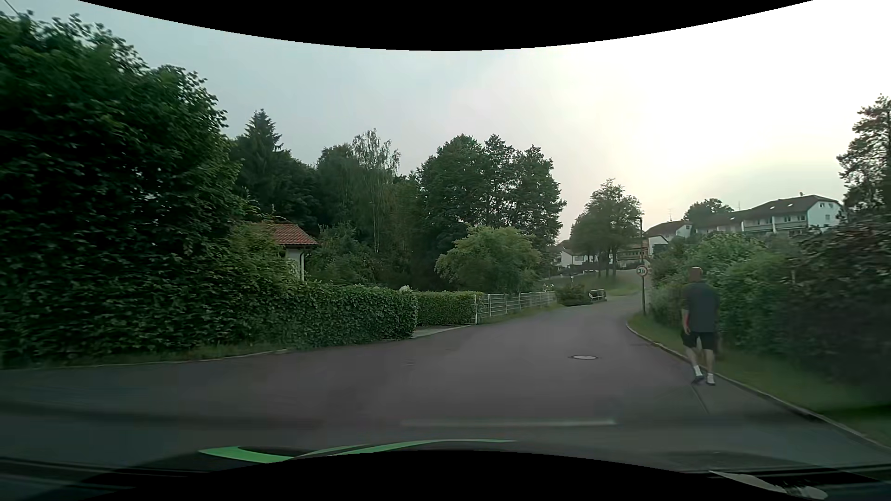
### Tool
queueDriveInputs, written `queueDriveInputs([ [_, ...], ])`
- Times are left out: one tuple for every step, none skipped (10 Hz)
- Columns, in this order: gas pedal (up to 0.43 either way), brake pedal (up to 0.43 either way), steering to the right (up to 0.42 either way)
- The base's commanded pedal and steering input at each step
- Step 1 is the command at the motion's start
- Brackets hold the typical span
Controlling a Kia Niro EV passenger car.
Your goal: Follow the waypoints while adhering to traffic rules and regulations
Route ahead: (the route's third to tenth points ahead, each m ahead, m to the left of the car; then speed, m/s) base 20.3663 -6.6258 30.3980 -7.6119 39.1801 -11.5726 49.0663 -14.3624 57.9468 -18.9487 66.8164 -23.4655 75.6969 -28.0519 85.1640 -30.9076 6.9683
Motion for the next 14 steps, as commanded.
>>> queueDriveInputs([
  [0.000,0.000,0.033],
  [0.000,0.000,0.038],
  [0.000,0.000,0.046],
  [0.000,0.000,0.054],
  [0.000,0.000,0.063],
  [0.000,0.000,0.070],
  [0.000,0.000,0.077],
  [0.000,0.000,0.084],
  [0.000,0.000,0.089],
  [0.000,0.000,0.094],
  [0.000,0.000,0.097],
  [0.000,0.000,0.102],
  [0.000,0.000,0.105],
  [0.000,0.000,0.108],
])
